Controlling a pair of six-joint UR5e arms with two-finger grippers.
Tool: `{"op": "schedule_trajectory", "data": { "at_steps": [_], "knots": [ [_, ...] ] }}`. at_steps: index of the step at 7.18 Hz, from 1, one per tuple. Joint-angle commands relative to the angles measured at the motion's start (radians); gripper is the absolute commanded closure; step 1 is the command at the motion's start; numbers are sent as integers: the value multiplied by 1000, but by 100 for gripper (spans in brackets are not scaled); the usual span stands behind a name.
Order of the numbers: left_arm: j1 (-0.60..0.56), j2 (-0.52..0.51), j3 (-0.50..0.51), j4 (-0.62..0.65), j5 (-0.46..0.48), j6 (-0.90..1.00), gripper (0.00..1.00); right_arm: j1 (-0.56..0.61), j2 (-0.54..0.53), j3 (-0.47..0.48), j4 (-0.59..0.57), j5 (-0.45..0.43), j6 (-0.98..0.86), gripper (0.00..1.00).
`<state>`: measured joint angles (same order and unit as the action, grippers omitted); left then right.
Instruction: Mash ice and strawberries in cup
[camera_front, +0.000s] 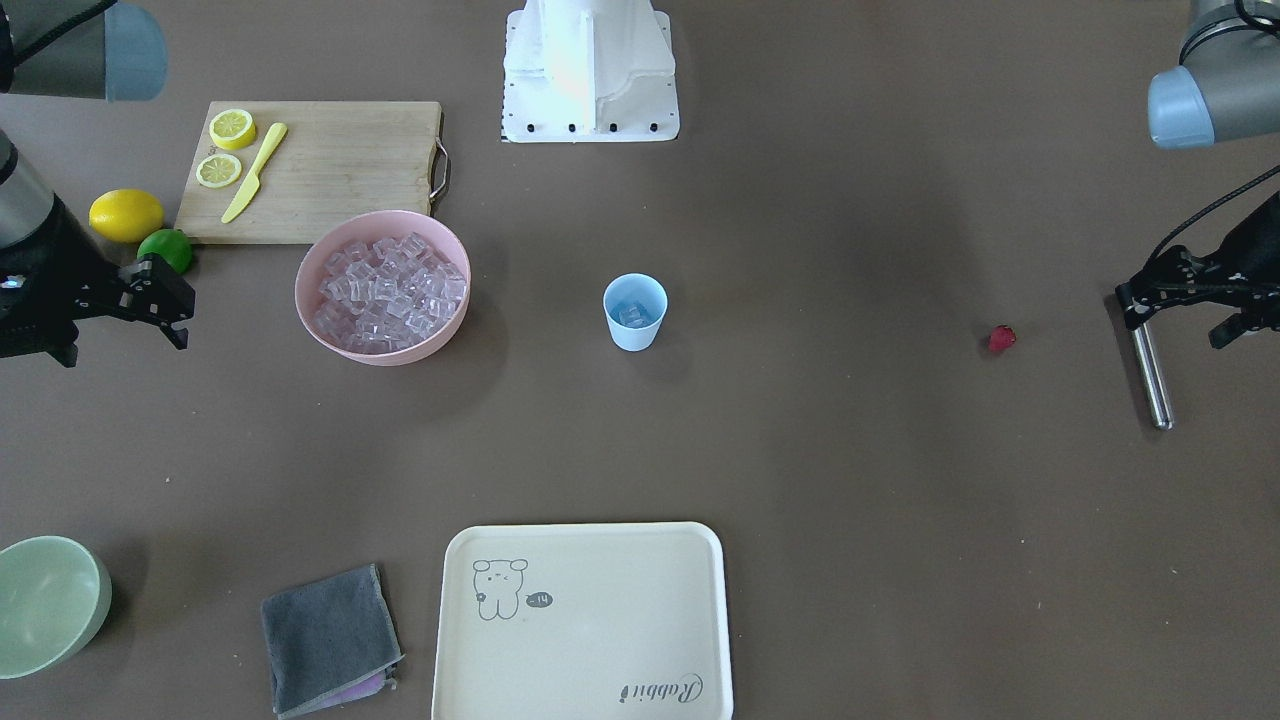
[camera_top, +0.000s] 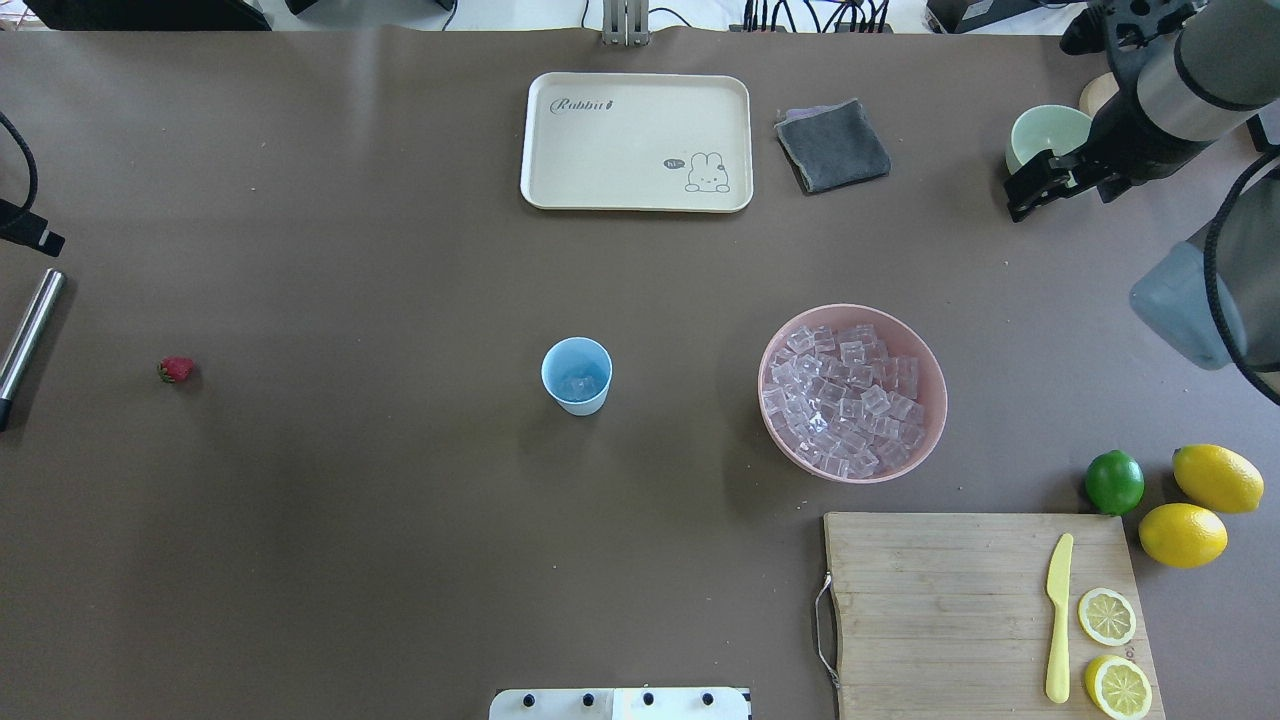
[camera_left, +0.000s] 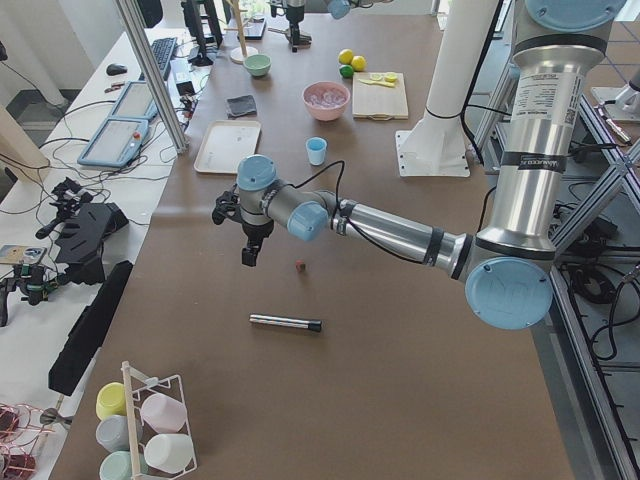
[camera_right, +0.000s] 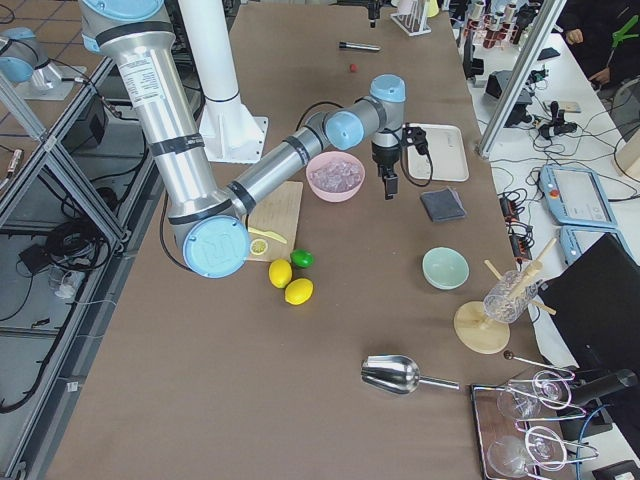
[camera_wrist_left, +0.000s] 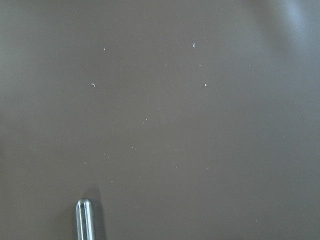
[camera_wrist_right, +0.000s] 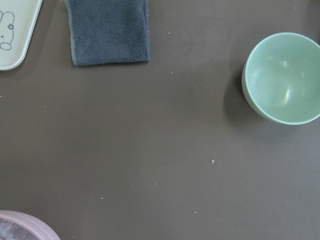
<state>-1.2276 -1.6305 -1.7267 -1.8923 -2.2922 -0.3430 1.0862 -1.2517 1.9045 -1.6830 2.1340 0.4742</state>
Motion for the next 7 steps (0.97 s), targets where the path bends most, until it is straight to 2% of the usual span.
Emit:
{"op": "schedule_trajectory", "data": {
  "at_steps": [1, 3, 5, 6, 7],
  "knots": [
    [20, 121, -5, -147, -7, -7, 1, 125, 9, -28, 11, 119, -218, 1],
    [69, 110, 13, -154, 3, -202, 1, 220, -49, -62, 11, 159, -404, 1],
    [103, 107, 38, -154, 72, -205, 1, 337, -106, -204, 13, 242, -677, 1],
    [124, 92, 39, -154, 109, -209, 1, 377, -135, -247, 13, 244, -731, 1],
    [150, 74, 44, -149, 128, -244, 1, 429, -225, -252, 66, 242, -843, 1]
  ]
}}
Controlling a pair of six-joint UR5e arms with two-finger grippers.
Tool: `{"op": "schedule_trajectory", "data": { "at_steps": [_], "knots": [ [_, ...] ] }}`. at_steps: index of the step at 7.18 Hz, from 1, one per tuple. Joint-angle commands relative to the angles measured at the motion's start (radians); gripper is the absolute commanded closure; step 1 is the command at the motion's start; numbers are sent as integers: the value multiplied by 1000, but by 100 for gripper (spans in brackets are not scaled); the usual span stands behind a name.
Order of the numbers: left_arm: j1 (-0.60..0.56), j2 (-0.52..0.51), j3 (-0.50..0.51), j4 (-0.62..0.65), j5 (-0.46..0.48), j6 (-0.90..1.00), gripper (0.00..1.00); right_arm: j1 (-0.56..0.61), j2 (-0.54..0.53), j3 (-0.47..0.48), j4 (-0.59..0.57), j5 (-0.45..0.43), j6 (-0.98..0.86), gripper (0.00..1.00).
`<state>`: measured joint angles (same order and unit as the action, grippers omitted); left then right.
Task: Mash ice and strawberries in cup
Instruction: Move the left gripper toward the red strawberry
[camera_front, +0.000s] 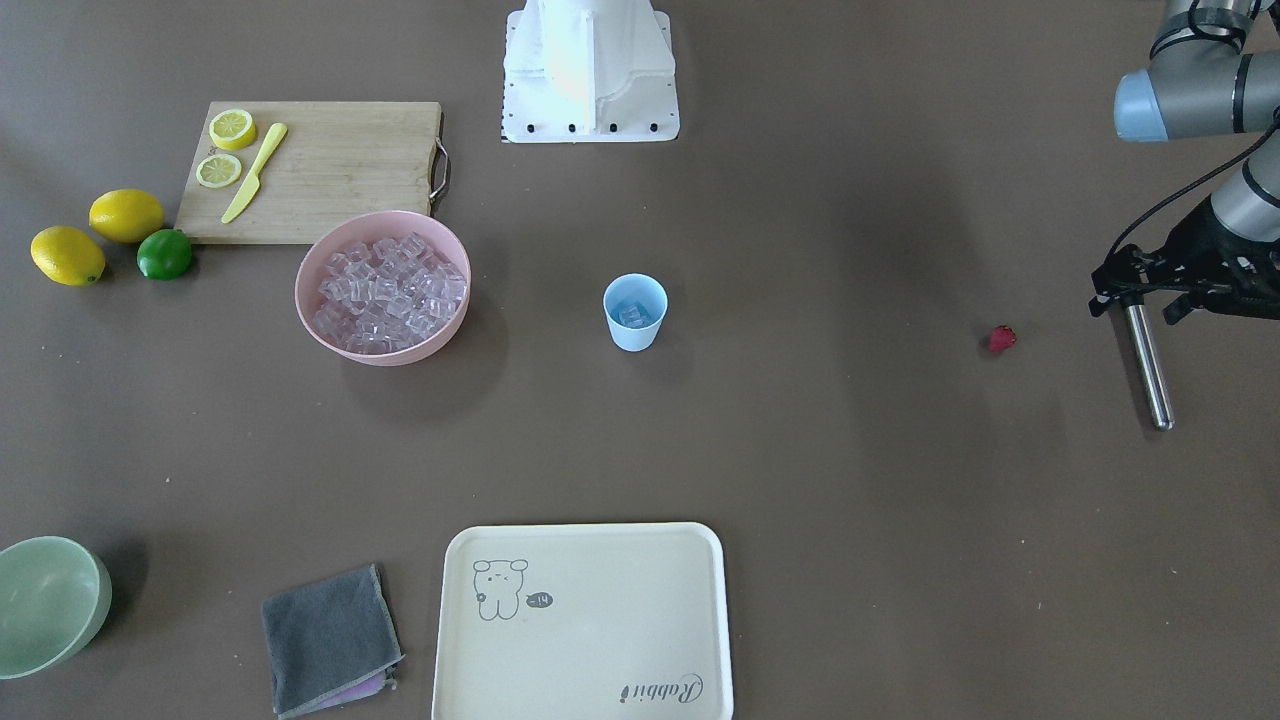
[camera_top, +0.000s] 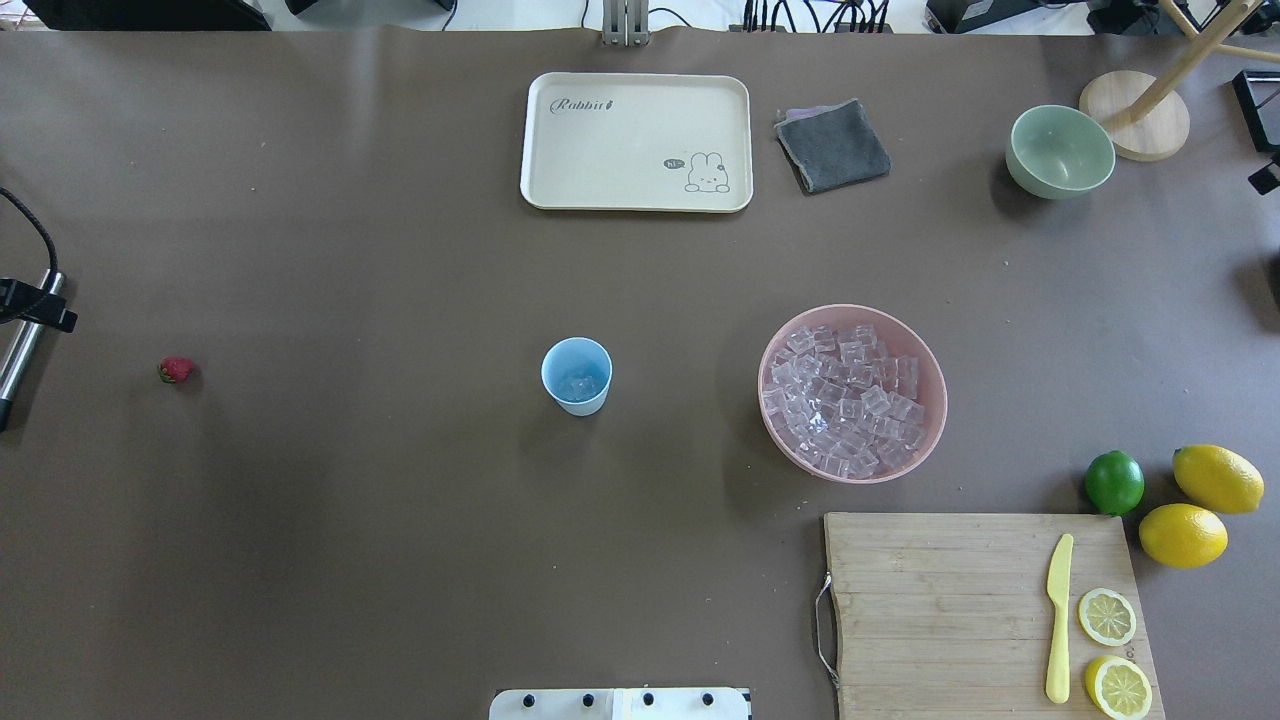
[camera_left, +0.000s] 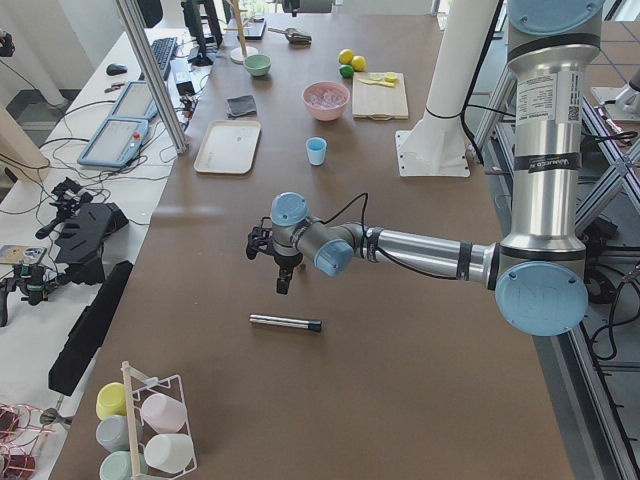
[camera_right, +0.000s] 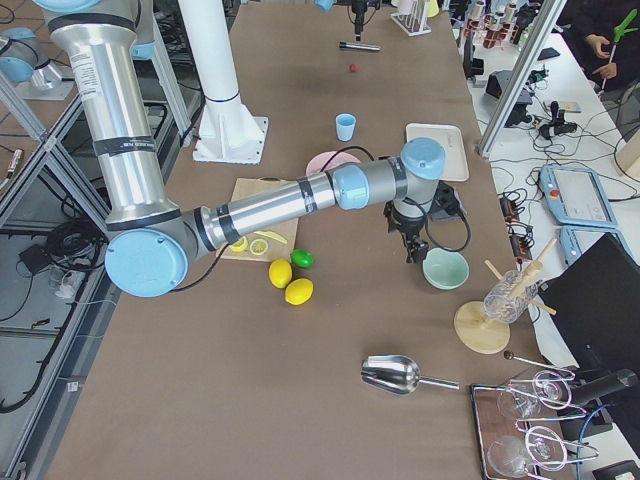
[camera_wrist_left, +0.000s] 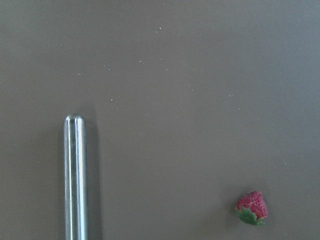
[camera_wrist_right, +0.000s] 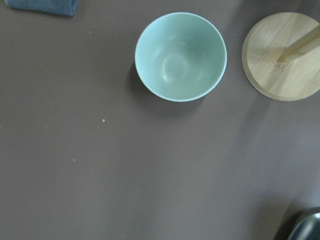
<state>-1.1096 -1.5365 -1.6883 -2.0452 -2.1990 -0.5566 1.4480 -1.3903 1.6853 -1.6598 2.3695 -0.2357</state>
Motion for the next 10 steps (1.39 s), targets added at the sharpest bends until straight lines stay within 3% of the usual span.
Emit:
{"op": "schedule_trajectory", "data": {
  "at_steps": [1, 5, 7, 8, 10],
  "knots": [
    [72, -22, -1, -6, 65, -110, 1, 113, -134, -30, 111, 14, -149, 1],
    [148, -50, 1, -7, 71, -132, 1, 121, -229, 16, 129, 17, -165, 1],
    [183, -44, 36, -137, 73, -240, 1, 135, -292, 25, 267, 31, -186, 1],
    [186, -53, 108, -214, 93, -243, 1, 137, -297, 24, 267, 36, -194, 1],
    [197, -85, 130, -228, 105, -252, 3, 147, -306, 24, 272, 34, -200, 1]
  ]
}}
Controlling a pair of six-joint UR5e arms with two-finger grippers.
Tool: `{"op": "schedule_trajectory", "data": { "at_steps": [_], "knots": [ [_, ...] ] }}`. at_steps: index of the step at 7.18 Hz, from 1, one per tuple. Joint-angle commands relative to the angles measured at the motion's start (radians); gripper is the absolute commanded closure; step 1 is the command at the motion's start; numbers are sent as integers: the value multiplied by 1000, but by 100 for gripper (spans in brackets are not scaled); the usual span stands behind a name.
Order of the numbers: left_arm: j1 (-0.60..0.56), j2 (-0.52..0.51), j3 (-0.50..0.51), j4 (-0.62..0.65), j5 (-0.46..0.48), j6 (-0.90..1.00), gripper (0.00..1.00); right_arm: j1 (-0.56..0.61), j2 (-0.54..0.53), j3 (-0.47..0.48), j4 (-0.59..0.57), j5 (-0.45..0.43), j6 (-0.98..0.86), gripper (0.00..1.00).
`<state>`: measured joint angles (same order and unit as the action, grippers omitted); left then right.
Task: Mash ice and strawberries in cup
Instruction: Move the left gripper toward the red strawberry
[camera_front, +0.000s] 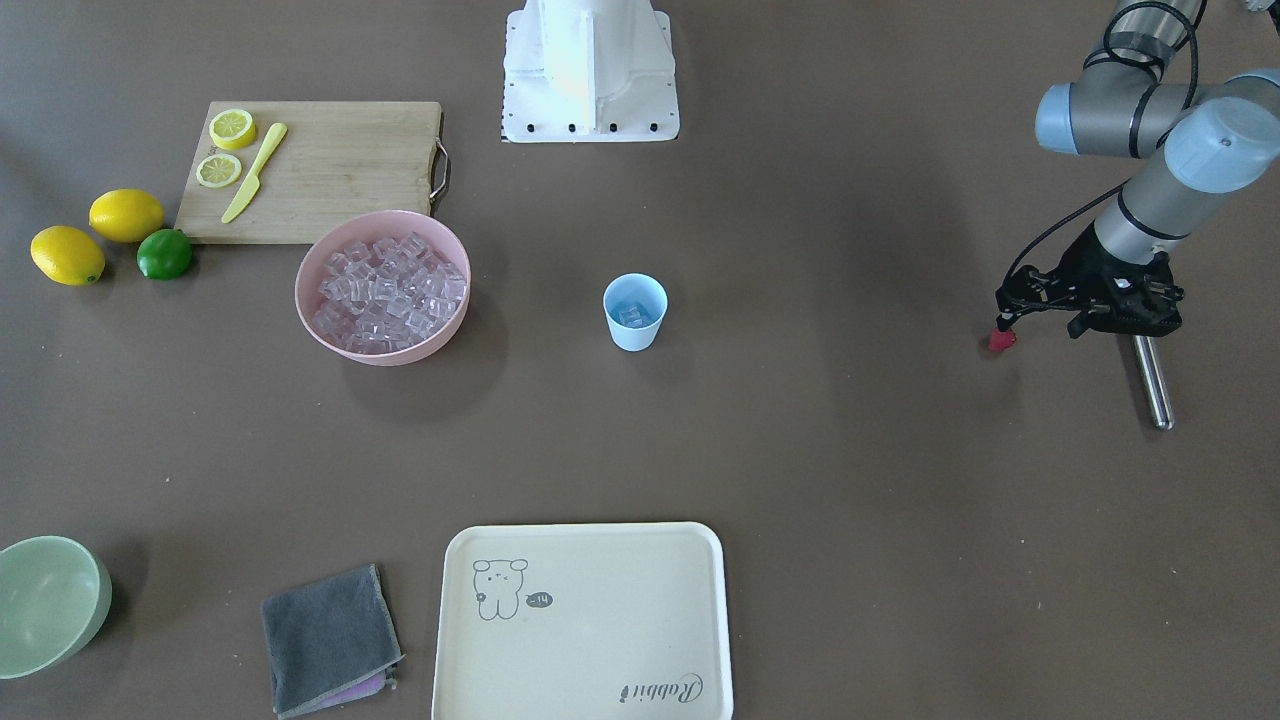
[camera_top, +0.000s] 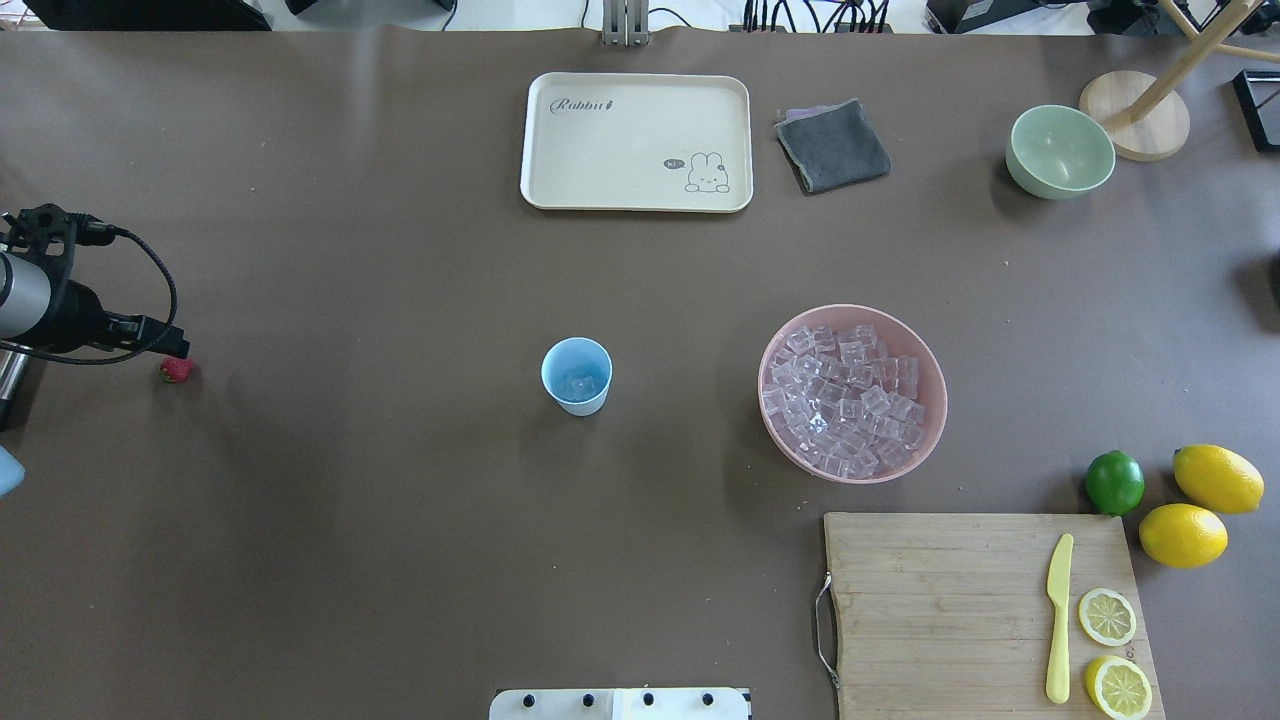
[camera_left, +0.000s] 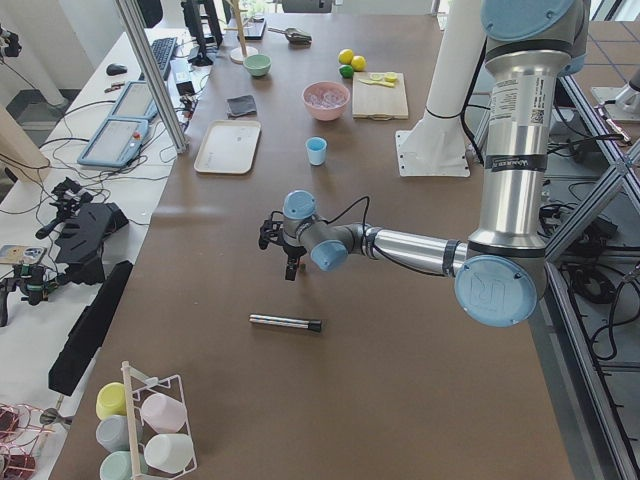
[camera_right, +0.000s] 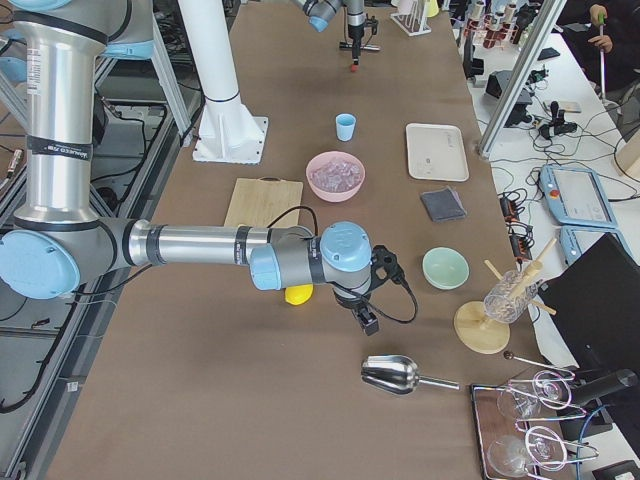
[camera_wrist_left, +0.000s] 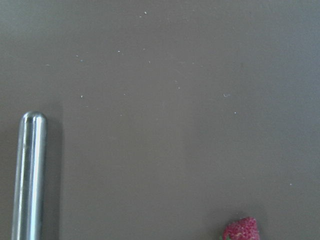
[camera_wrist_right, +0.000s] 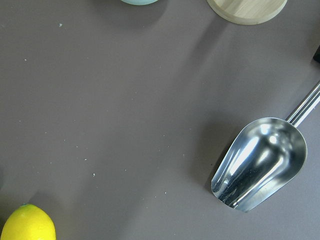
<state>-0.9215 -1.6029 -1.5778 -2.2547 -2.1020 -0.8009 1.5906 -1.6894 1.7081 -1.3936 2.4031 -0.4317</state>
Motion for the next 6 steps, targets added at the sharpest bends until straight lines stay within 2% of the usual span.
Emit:
{"op": "schedule_trajectory", "data": {
  "at_steps": [1, 2, 3, 4, 6],
  "knots": [
    [21, -18, 19, -17, 11, -11, 3, 5, -6, 1, 5, 1, -2, 1],
    [21, -6, -3, -20, 13, -11, 3, 5, -3, 2, 5, 2, -2, 1],
    [62, -6, 1, -17, 76, -23, 3, 5, -3, 4, 5, 5, -1, 1],
    [81, -6, 4, -16, 106, -23, 20, 6, -4, 4, 5, 20, -1, 1],
    [81, 14, -8, -16, 96, -20, 66, 16, -3, 8, 4, 22, -2, 1]
  ]
}}
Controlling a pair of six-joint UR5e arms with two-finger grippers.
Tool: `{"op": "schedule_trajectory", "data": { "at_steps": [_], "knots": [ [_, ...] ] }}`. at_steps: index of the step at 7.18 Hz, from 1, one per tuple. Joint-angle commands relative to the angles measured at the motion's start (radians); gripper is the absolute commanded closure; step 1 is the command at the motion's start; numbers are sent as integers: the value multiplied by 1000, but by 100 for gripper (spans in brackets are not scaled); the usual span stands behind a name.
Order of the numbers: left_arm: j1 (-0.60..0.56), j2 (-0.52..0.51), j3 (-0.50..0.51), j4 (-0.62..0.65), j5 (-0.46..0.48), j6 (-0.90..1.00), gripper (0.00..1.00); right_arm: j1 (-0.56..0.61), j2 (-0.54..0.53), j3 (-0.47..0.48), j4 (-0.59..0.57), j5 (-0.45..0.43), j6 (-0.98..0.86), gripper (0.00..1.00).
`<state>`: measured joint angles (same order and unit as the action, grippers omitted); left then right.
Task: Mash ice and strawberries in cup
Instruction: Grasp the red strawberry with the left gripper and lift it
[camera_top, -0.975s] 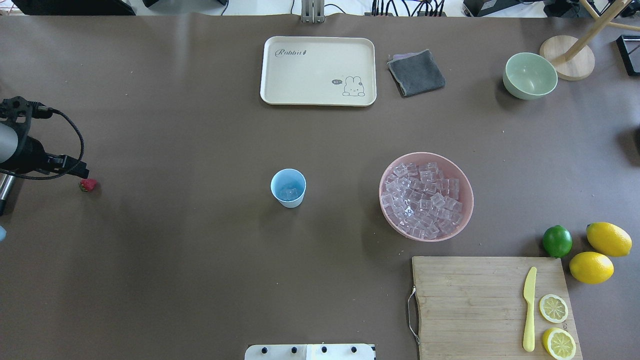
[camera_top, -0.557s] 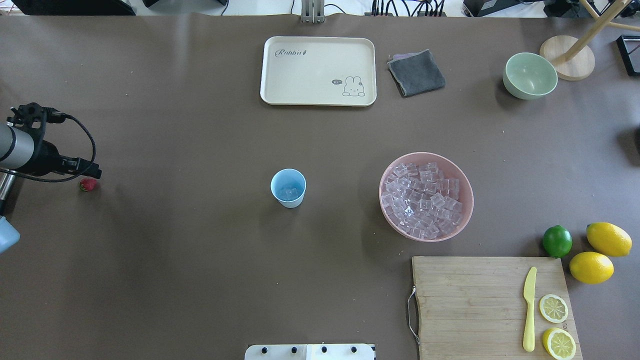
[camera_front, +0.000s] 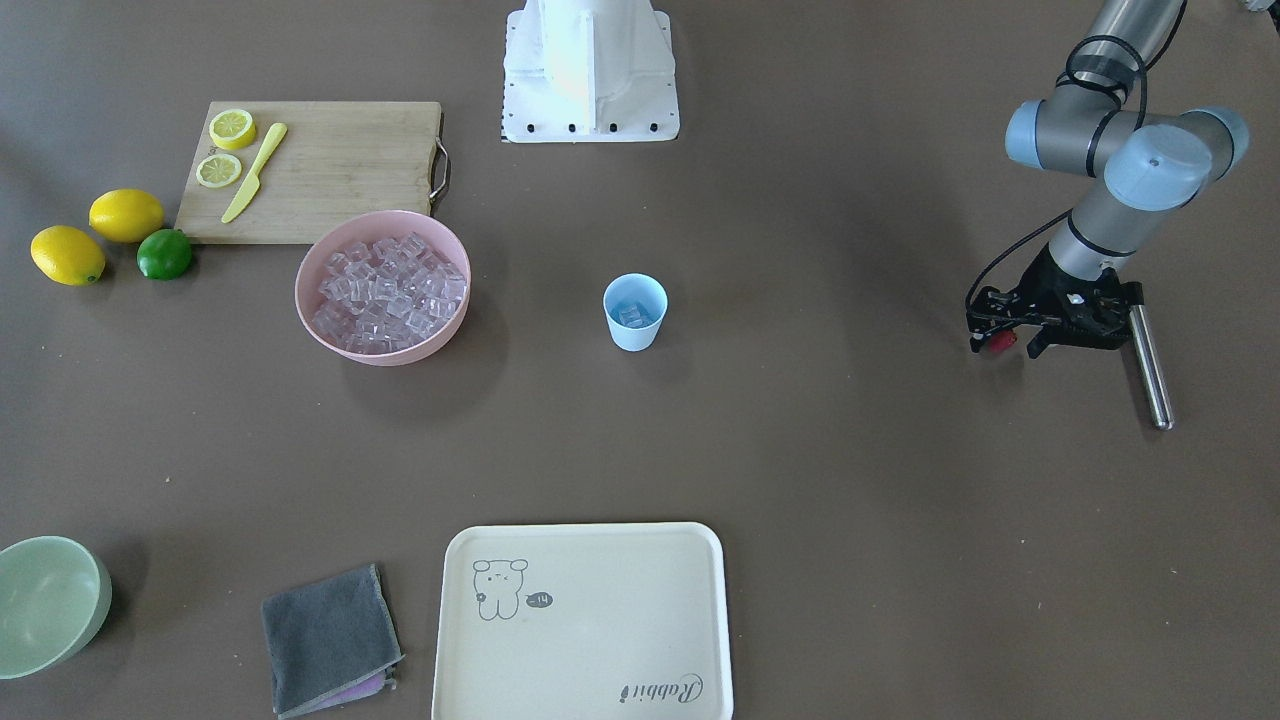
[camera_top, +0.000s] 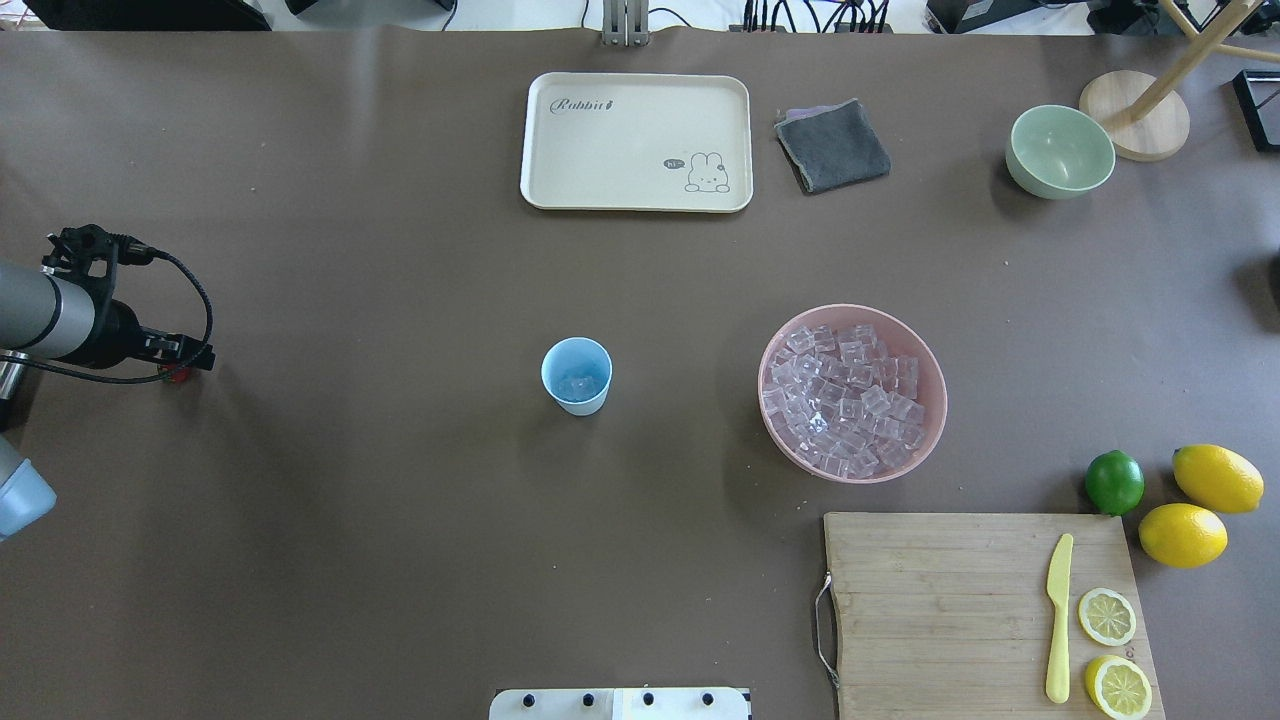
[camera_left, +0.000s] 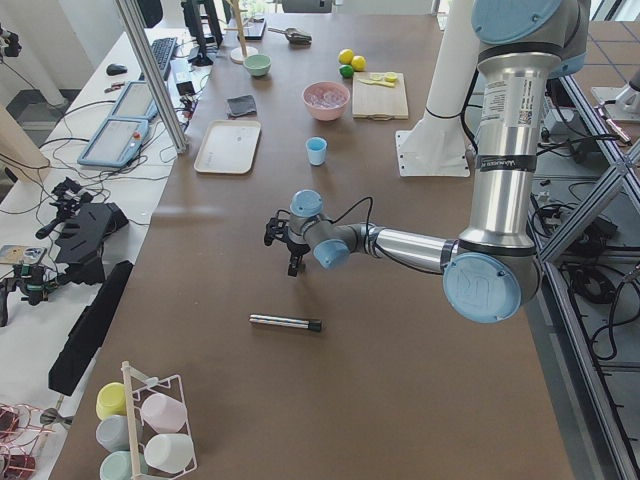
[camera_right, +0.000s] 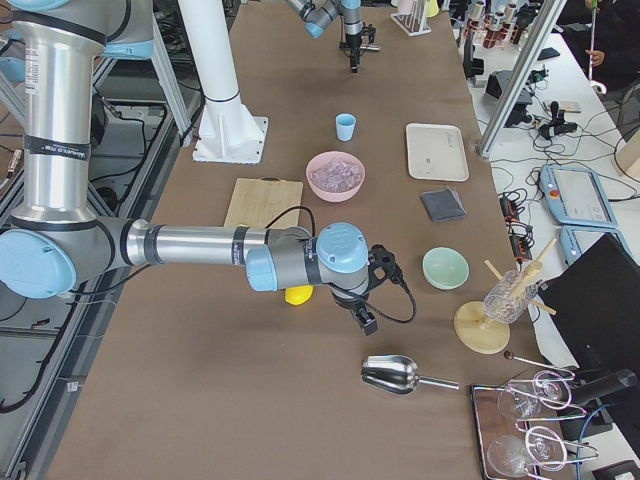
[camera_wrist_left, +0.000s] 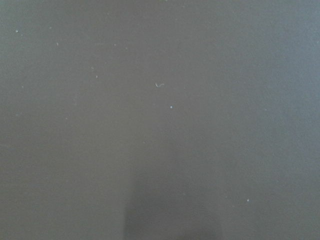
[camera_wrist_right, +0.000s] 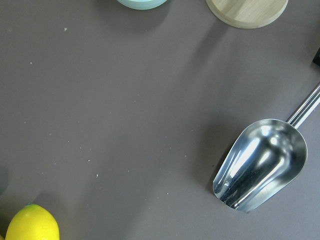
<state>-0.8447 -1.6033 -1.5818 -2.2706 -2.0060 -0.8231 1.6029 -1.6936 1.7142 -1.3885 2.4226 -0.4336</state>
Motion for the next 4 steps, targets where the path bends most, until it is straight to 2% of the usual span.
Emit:
{"op": "schedule_trajectory", "data": {
  "at_steps": [1, 3, 4],
  "knots": [
    [4, 14, -6, 5, -4, 4, 77, 3, 8, 1, -3, 3, -1, 1],
    [-5, 8, -4, 31, -49, 7, 89, 3, 9, 4, -6, 7, 1, 1],
    [-25, -4, -39, 113, -84, 9, 90, 3, 8, 4, -6, 7, 1, 1]
  ]
}}
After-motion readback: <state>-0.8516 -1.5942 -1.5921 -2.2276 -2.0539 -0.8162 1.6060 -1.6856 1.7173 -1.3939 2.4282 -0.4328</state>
